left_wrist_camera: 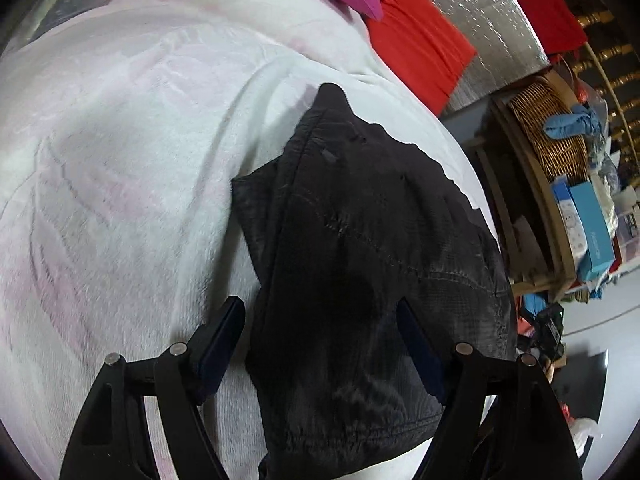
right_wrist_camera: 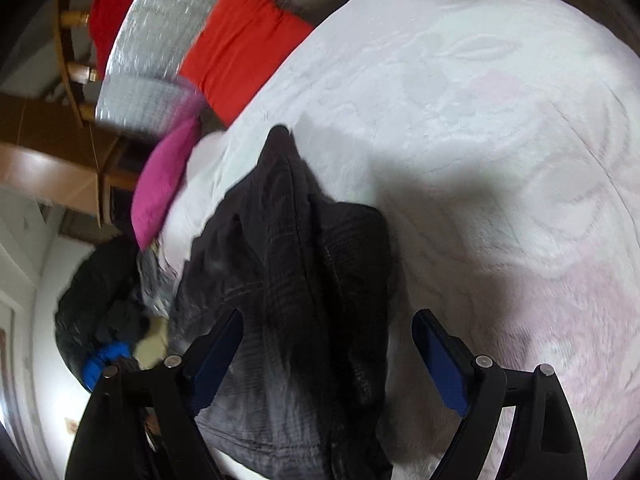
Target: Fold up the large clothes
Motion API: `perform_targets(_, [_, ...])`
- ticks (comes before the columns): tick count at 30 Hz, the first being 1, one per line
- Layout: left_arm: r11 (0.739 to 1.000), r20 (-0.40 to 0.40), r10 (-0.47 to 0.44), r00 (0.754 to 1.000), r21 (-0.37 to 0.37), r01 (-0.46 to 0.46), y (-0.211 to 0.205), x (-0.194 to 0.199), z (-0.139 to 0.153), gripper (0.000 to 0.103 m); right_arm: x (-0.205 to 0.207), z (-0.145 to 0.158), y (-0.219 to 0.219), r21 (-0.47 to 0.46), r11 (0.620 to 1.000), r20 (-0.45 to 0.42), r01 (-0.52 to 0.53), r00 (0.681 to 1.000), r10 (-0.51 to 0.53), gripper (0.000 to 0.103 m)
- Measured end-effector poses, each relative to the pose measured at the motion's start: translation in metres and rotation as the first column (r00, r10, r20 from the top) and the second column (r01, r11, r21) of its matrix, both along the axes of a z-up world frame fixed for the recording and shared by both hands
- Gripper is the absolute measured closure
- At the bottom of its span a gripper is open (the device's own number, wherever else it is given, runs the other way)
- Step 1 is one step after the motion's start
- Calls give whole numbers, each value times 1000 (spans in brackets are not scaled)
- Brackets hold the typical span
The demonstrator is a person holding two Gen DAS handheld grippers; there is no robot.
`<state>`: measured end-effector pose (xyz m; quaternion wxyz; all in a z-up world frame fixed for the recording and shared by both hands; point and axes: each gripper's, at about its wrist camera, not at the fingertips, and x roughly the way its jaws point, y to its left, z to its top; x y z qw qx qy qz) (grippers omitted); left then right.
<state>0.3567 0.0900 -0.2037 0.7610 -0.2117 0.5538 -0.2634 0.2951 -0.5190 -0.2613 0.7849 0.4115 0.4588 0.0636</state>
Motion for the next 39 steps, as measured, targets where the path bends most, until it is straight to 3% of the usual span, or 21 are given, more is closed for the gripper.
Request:
perform_targets(6, [993,-28,-106,994,-62,104,-15,6,-10,24,17,-17,8,-26,996,-39,-87,995,86,14])
perform_targets(15, [979,-25,-170,985,-121,165,-45,14,-15,17,37,-25,24,72,978,45,-198,980,195,12])
perform_targets(19, [973,-4,-192,981,-130,190,-60,13,-11,14,48,-24,42,179,947,105,-265,963,250,9])
perform_targets(22, [970,11,-195,981,-143,194,-69,12,-8,13,58,-20,68,174,934,129,-311,948,292,9])
perform_targets(25, [970,26,-198,980,-139,199,-76,12,-4,13,64,-22,81,210,926,134,-313,948,290,9])
perform_targets(30, [971,63,-192,979,-132,199,-85,11,-1,15,63,-20,90,151,951,111,-271,960,256,11])
perform_targets(33, [975,81,-175,981,-127,184,-86,9,2,22,61,-16,96,94,963,106,-253,964,243,19])
perform_targets(35, [978,91,-158,983,-125,168,-85,9,4,42,61,-13,98,69,967,109,-245,965,237,26])
perform_targets(39, [981,108,-138,985,-120,150,-88,8,11,60,60,-4,103,47,965,133,-256,960,248,31])
